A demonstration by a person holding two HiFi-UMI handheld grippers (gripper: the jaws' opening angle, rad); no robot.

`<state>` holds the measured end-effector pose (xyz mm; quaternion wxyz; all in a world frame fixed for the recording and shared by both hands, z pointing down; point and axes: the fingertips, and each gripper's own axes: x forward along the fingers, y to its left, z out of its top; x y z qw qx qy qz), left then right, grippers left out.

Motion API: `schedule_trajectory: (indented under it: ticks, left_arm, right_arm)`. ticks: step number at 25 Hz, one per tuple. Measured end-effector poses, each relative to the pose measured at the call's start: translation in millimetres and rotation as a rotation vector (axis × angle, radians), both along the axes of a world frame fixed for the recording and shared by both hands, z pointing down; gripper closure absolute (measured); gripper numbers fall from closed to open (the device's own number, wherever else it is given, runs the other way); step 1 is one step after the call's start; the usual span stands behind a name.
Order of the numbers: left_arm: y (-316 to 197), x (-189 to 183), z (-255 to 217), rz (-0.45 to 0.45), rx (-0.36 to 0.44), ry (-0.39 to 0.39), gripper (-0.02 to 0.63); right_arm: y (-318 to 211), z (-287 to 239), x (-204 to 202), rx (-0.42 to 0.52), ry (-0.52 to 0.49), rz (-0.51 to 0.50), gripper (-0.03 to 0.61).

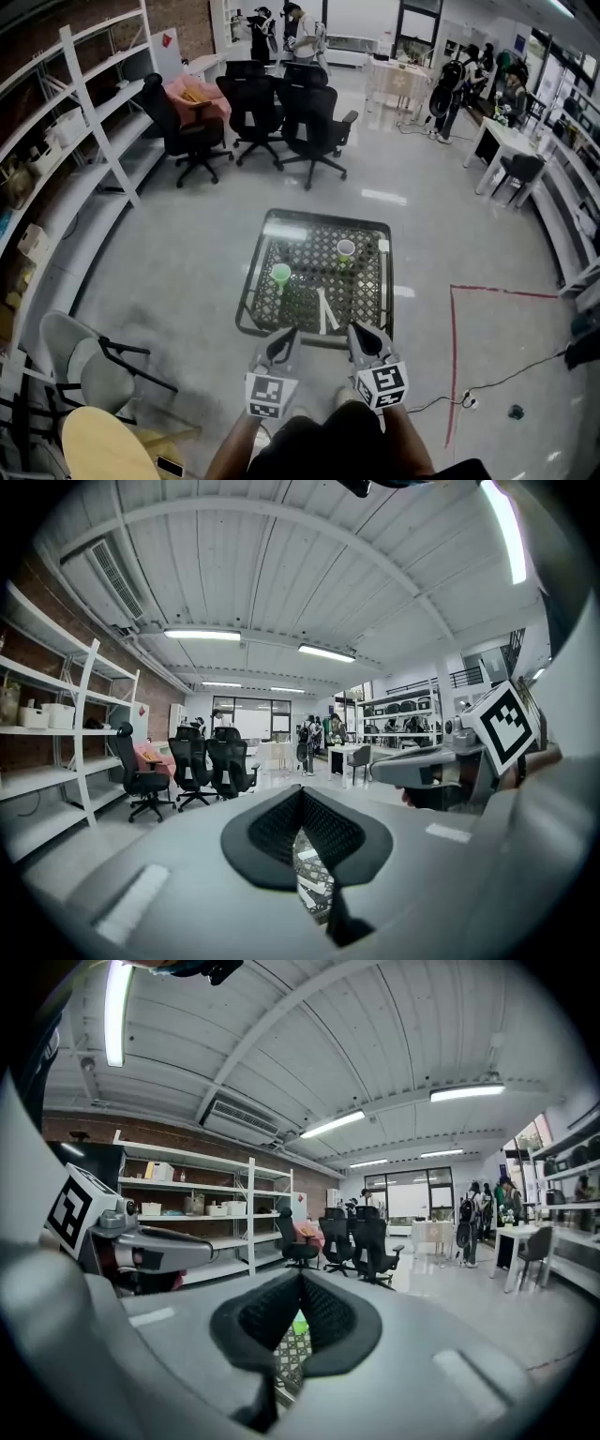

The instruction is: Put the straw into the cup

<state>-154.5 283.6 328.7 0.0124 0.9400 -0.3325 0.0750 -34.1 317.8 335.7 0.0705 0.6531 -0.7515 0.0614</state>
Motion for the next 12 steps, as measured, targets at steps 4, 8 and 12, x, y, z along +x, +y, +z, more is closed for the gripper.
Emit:
schedule_trajectory:
  ticks: [4, 8, 12]
  left_arm:
    - [-9.8, 4.1, 3.1, -0.002, -0.012, 0.014, 0.607]
    - [-26.4, 16.4, 7.2, -0.004, -0.026, 0.023, 0.606]
    - [-53.2, 36.1, 16.0, -0.008, -0.046, 0.01, 0.607]
  right_arm:
    - [-8.7, 7.6, 4.7, -0.021, 0.011, 0.01, 0.575]
    - [-23.9, 12.7, 17.1, -0.03, 0.007, 0.014, 0.575]
    - [-52.3, 20.4, 37.3, -0.049, 0.004, 0.009, 0.575]
